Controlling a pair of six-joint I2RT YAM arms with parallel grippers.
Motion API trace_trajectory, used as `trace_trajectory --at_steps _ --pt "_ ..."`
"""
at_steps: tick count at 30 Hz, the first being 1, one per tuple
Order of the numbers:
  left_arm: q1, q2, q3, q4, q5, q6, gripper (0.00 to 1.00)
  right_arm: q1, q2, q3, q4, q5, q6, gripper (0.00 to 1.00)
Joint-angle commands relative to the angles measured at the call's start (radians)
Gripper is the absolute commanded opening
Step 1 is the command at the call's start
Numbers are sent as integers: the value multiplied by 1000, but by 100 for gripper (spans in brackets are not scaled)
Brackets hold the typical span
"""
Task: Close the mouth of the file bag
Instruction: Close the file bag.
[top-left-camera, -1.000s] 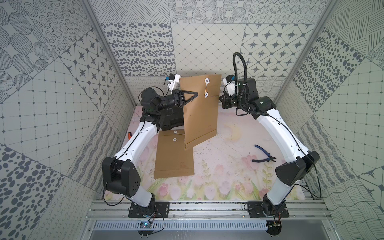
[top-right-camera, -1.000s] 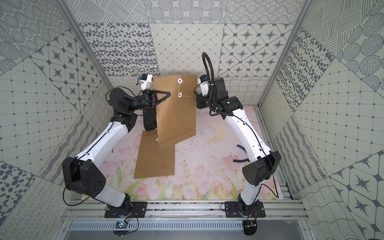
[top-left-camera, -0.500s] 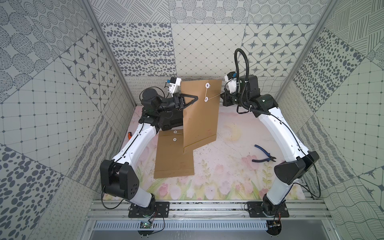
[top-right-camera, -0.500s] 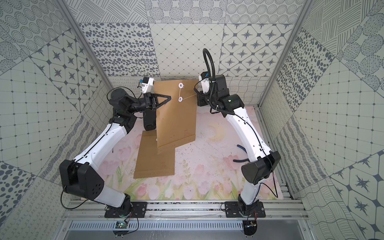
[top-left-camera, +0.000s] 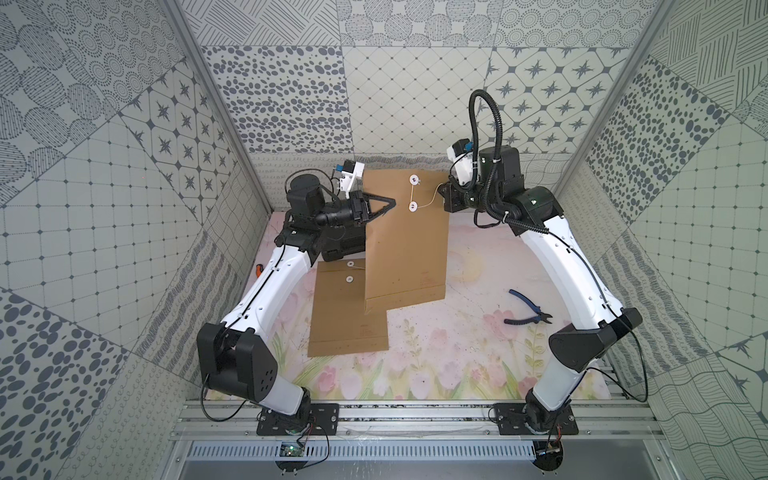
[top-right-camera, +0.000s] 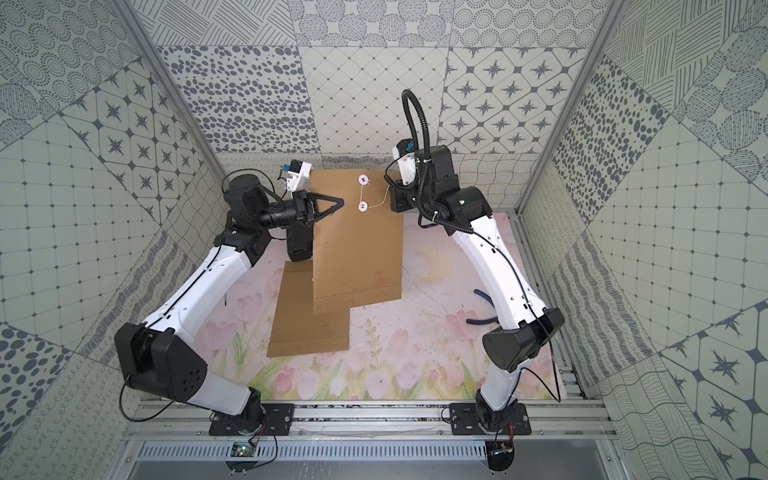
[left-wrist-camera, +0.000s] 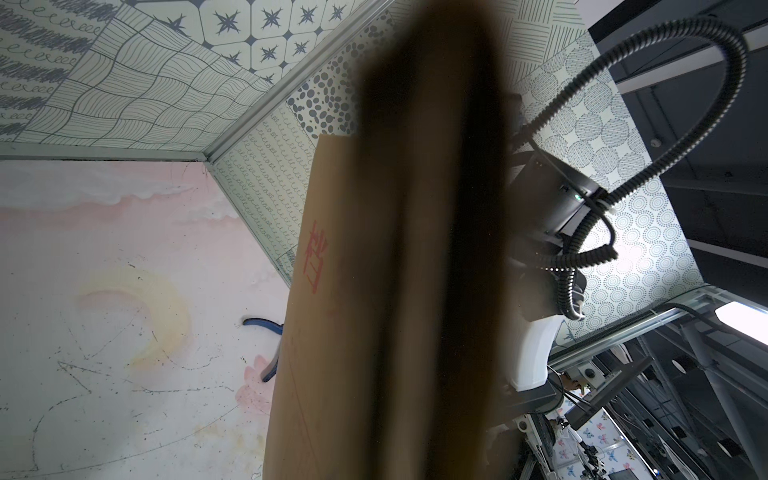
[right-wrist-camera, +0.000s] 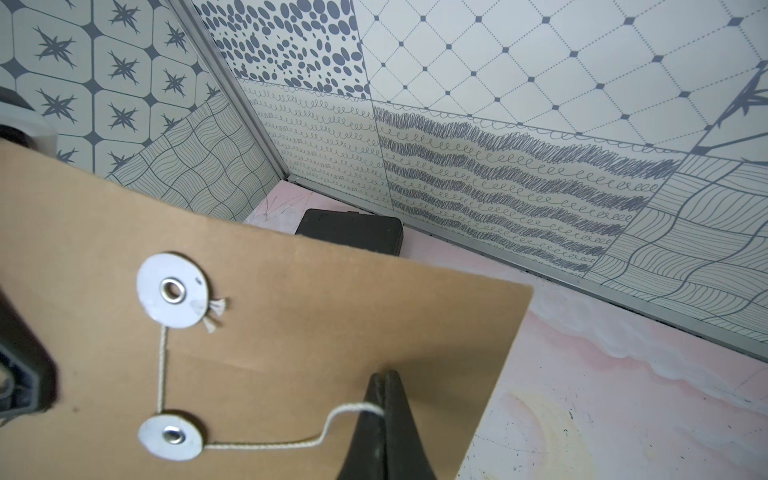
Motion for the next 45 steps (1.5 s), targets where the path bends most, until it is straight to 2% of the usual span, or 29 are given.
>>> trace_trajectory --at_steps 1,9,15,21,34,45 --pt "-2 -7 7 -29 -2 76 0 2 -13 57 -13 16 -23 0" --pt "-28 -32 -33 -50 -4 102 0 6 57 182 -45 3 -10 0" --pt "-55 -29 -34 -50 -6 110 0 48 142 340 -97 1 -16 0" --pt "-65 -23 -36 -49 -24 103 0 101 203 423 -121 -9 -10 0" --pt "-63 28 -11 -49 -98 57 0 220 208 413 -142 -6 -18 0" --pt "-27 35 -15 33 -128 -18 0 271 193 317 -122 -51 7 0"
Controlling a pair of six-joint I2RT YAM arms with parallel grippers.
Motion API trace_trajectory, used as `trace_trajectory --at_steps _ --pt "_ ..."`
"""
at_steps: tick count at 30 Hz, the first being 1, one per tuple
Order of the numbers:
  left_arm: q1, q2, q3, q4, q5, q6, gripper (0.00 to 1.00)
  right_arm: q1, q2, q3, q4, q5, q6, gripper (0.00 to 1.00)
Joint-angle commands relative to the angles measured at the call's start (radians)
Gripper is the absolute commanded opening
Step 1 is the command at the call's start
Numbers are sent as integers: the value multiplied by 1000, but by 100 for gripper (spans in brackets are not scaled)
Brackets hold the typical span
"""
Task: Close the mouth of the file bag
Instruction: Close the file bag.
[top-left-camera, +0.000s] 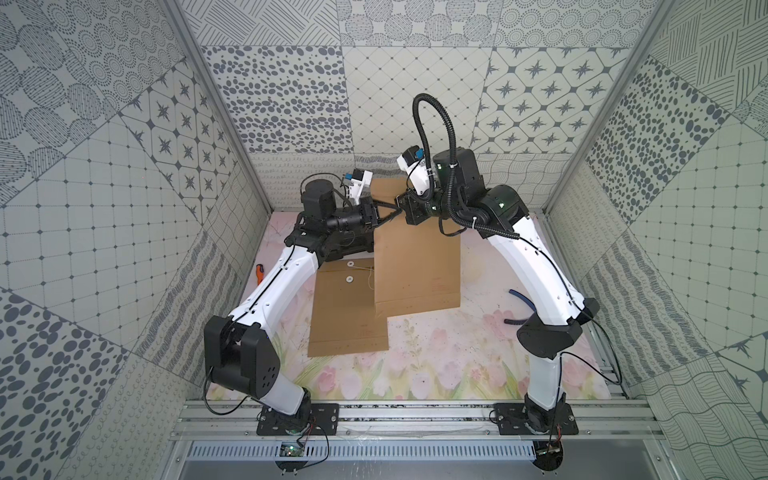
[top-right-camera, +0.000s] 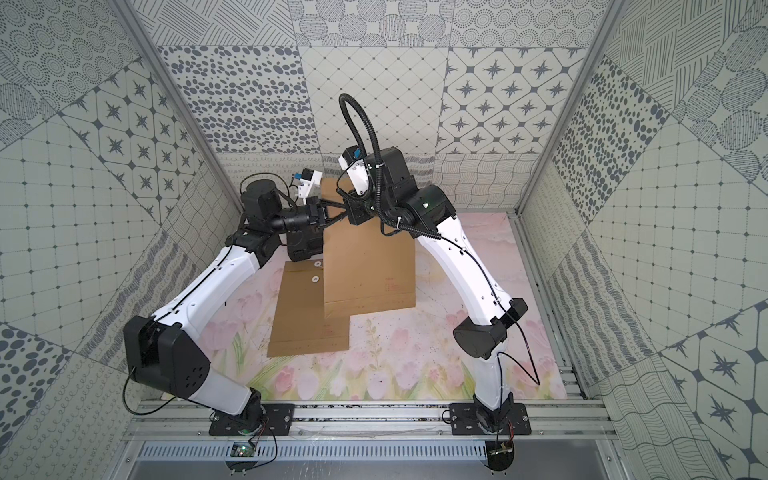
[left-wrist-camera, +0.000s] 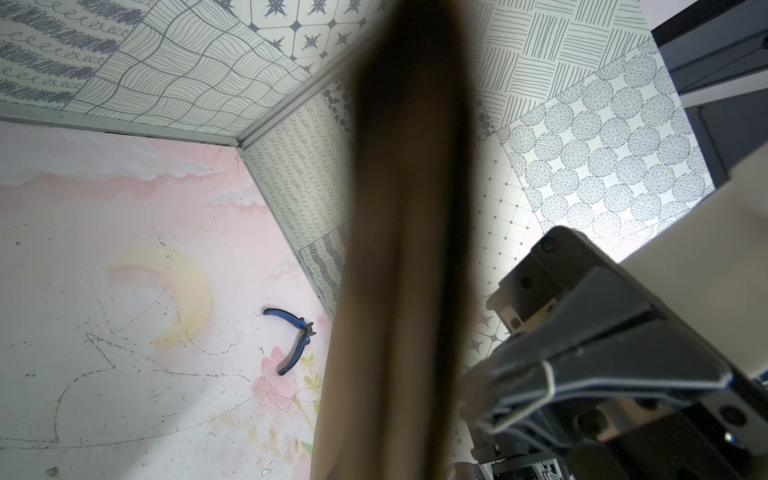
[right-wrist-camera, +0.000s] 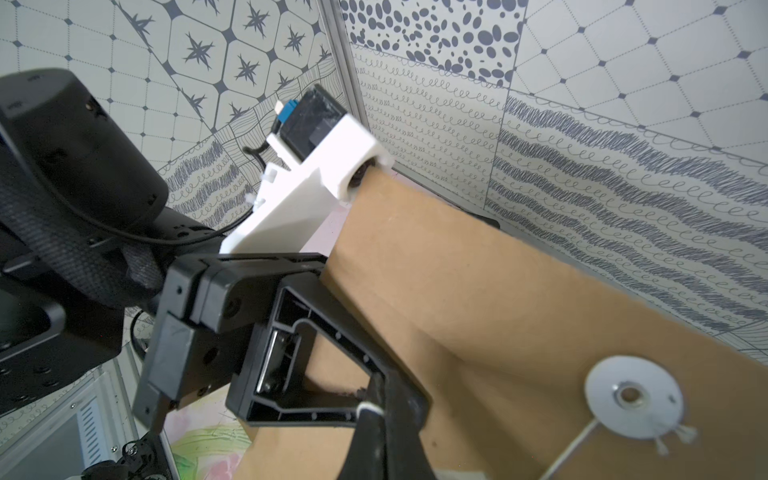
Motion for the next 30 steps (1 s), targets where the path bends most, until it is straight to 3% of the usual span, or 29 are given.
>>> trace_trajectory --at_steps 1,20,30 --pt "20 10 14 91 -28 -55 0 26 -19 -43 57 -44 17 0" --pt "71 33 83 154 -53 -82 0 28 -242 -421 222 67 12 0" --pt "71 51 139 177 -52 -95 0 24 -281 -543 281 0 82 0"
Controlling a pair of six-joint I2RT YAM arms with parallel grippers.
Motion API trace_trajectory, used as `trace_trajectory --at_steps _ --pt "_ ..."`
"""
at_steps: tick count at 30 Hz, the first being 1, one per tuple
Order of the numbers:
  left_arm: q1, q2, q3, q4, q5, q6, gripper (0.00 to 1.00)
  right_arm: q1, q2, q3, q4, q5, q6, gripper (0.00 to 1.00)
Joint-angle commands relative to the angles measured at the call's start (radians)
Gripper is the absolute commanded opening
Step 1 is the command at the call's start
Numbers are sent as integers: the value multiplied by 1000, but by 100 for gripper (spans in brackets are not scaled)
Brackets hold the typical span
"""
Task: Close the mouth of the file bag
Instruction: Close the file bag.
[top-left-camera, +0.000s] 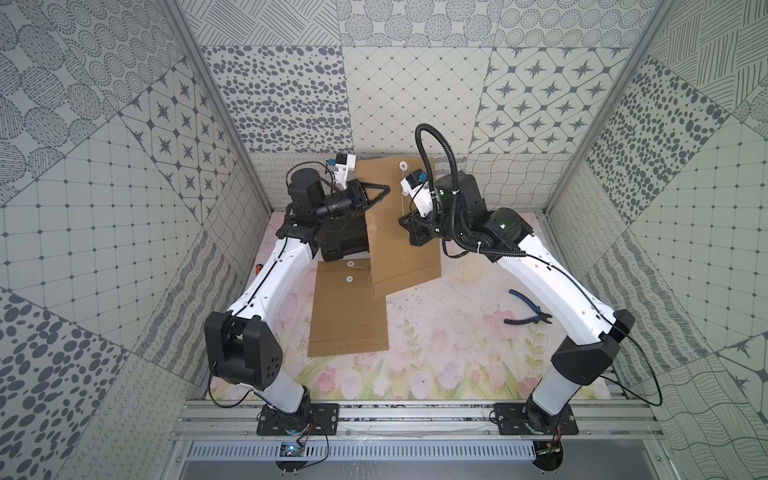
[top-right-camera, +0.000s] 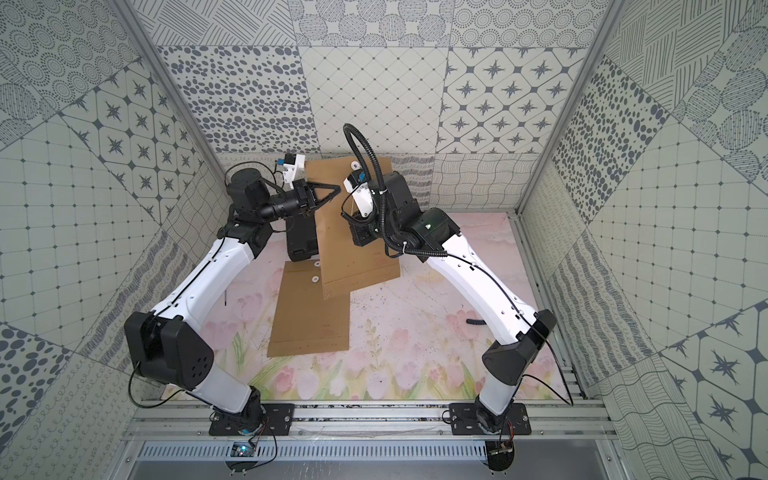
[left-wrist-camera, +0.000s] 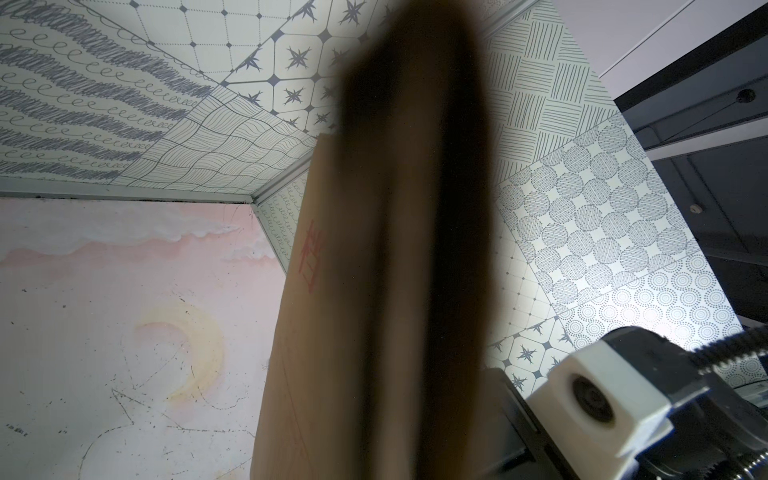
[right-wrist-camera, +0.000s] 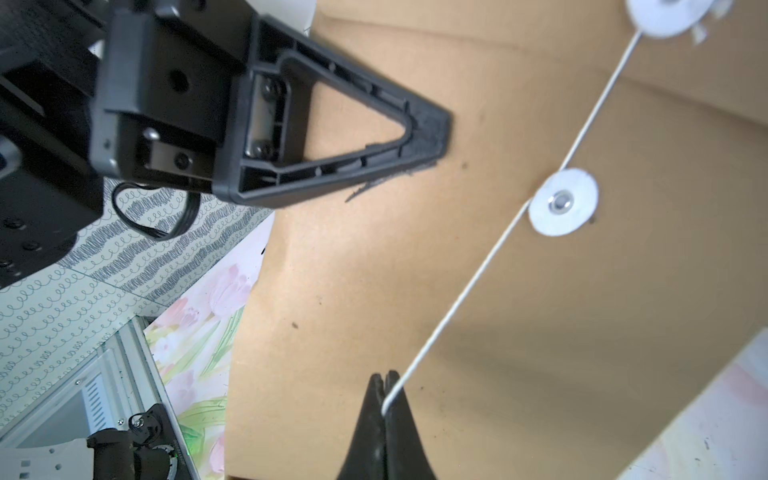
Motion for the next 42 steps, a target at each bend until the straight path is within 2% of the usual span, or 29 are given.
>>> trace_trajectory --at_steps 1,9,17,27,33,42 --pt "3 6 40 116 -5 -19 0 -6 -36 -58 76 -40 48 0" --pt "3 7 60 147 30 -52 0 -65 -76 -166 150 -128 117 0" --pt "1 -11 49 179 86 -82 0 -151 -68 -192 158 -144 107 0" --pt "0 -21 39 232 141 -124 0 -223 -10 -129 131 -144 89 0" --pt "-3 -36 10 232 176 -120 0 -243 31 -42 92 -100 63 0" --pt "-4 -90 -50 78 187 8 0 -258 109 135 1 -55 2 0"
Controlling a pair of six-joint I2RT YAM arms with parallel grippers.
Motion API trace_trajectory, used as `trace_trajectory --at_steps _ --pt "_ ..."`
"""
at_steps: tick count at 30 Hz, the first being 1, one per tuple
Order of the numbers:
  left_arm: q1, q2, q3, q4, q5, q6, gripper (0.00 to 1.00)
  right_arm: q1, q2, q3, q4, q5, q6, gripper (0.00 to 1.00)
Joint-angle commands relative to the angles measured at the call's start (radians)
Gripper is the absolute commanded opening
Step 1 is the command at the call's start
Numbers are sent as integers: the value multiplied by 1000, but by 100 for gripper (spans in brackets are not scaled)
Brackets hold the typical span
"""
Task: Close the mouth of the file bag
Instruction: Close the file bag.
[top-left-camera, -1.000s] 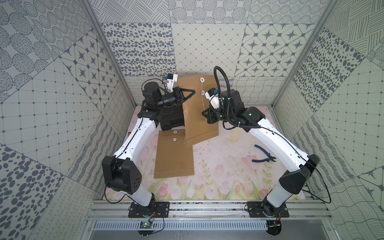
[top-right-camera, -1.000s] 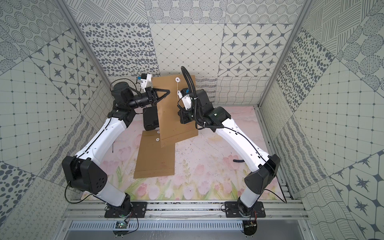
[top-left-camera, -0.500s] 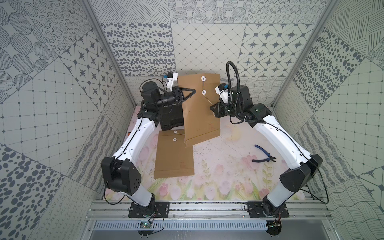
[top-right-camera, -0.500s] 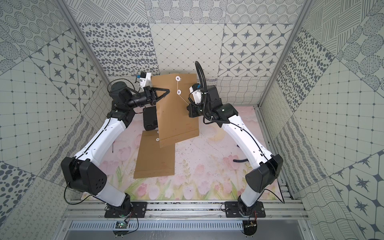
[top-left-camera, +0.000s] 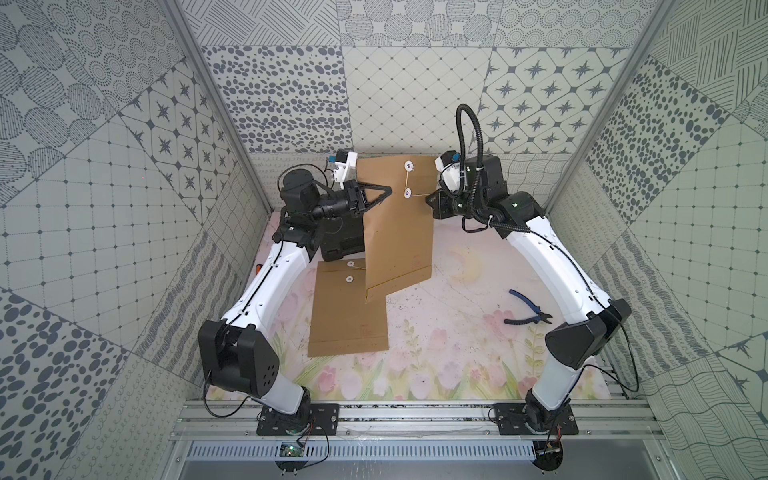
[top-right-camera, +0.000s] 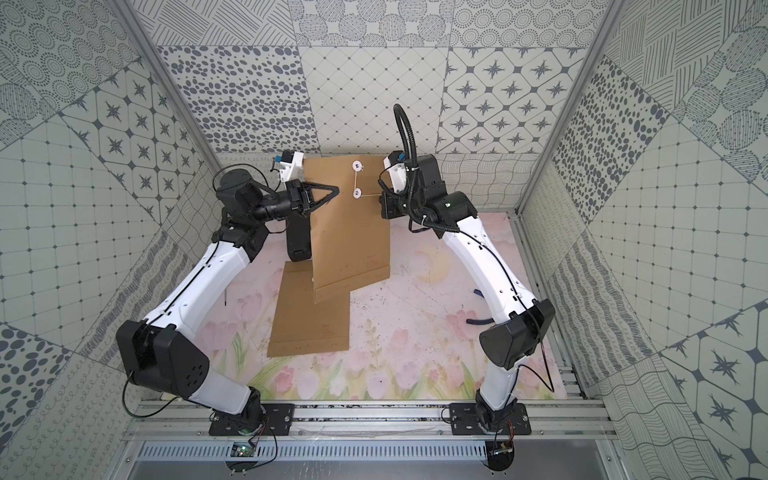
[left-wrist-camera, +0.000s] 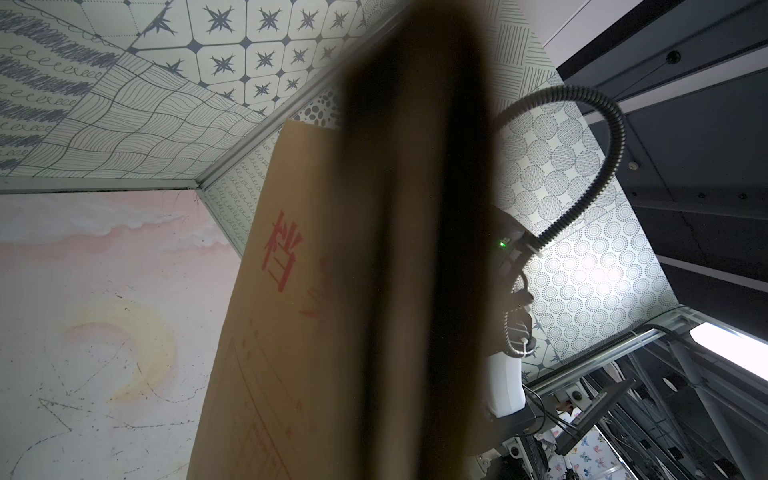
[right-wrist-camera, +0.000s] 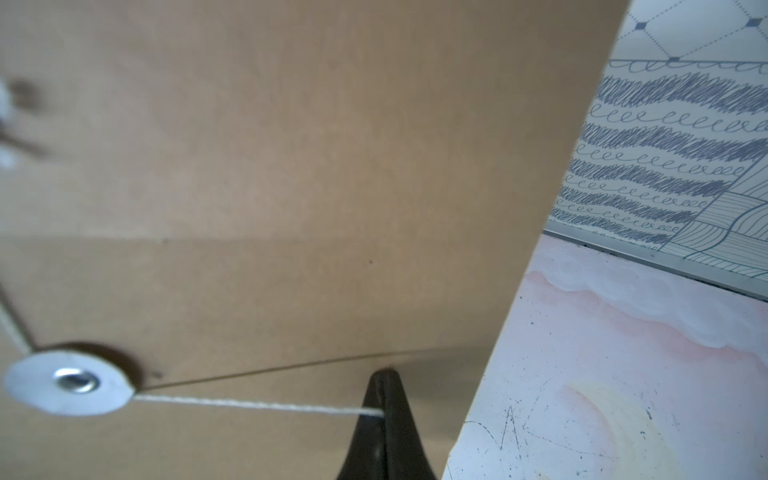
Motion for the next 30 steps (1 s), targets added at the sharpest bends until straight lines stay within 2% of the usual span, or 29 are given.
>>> trace_trajectory --at_steps 1,8,23,30 --pt "-3 -33 -10 -39 48 99 0 -4 28 74 -40 29 -40 0" --pt "-2 -41 -6 -234 -6 241 0 21 39 175 -103 8 -49 0" --pt "-24 -55 -21 -281 0 285 0 83 224 543 -255 5 -40 0" --pt "-34 -52 -18 -281 -18 279 0 126 244 566 -264 -3 -37 0"
